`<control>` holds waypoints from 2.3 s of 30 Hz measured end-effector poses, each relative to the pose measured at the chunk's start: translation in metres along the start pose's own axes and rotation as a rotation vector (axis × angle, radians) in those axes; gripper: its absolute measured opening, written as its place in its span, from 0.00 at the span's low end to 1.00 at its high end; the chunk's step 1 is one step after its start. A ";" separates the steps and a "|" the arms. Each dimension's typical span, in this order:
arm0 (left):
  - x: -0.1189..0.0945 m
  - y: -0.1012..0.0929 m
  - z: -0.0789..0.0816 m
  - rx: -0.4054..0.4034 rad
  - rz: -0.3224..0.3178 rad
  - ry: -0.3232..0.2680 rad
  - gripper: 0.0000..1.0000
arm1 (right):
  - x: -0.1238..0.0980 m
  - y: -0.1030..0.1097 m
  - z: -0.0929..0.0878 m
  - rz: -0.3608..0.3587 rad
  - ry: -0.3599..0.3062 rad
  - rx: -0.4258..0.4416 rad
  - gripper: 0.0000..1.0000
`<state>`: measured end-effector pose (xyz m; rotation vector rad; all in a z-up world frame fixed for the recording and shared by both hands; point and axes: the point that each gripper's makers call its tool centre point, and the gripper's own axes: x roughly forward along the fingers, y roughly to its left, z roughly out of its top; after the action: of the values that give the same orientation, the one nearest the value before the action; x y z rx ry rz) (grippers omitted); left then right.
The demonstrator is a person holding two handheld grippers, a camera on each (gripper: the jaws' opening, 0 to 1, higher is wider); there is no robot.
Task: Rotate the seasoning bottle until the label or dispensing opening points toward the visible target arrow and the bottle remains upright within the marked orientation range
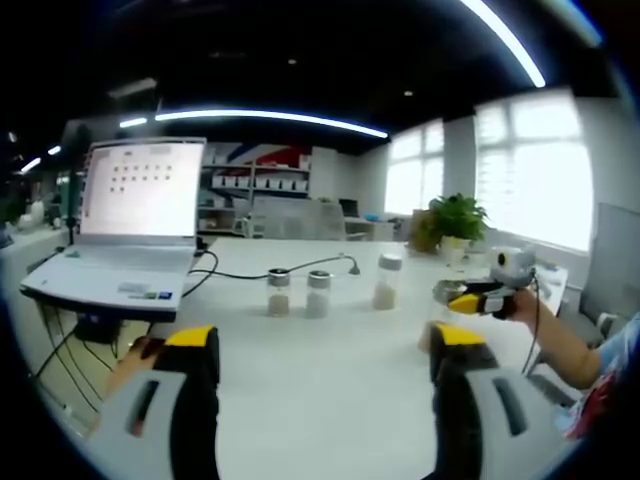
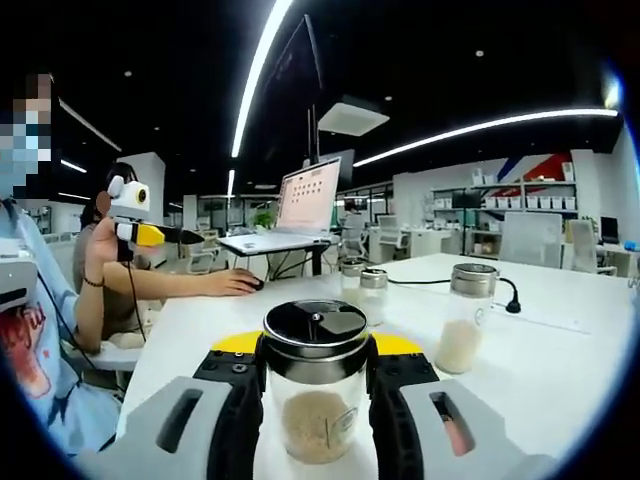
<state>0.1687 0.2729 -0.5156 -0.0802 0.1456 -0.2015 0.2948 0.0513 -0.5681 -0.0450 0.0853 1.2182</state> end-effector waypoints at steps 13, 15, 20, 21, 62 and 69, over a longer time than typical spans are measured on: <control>0.000 0.000 0.000 0.002 0.002 -0.001 0.92 | 0.002 0.000 -0.001 -0.055 0.001 0.003 0.39; 0.000 0.000 0.000 0.001 0.002 -0.002 0.92 | 0.002 0.000 -0.001 -0.075 0.003 0.007 0.39; -0.001 0.000 0.001 0.001 0.004 -0.007 0.92 | 0.002 0.000 -0.002 -0.116 0.001 0.003 0.39; -0.001 0.000 0.001 0.001 0.004 -0.007 0.92 | 0.002 -0.001 -0.002 -0.127 0.001 0.003 0.39; 0.000 0.001 0.003 0.028 0.035 -0.012 0.92 | -0.001 -0.006 -0.006 -0.422 -0.016 0.039 0.38; -0.002 0.000 0.003 0.026 0.022 -0.013 0.92 | -0.001 -0.006 -0.007 -0.456 -0.010 0.041 0.38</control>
<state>0.1675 0.2732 -0.5123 -0.0542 0.1313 -0.1812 0.2994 0.0474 -0.5753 -0.0210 0.0854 0.7606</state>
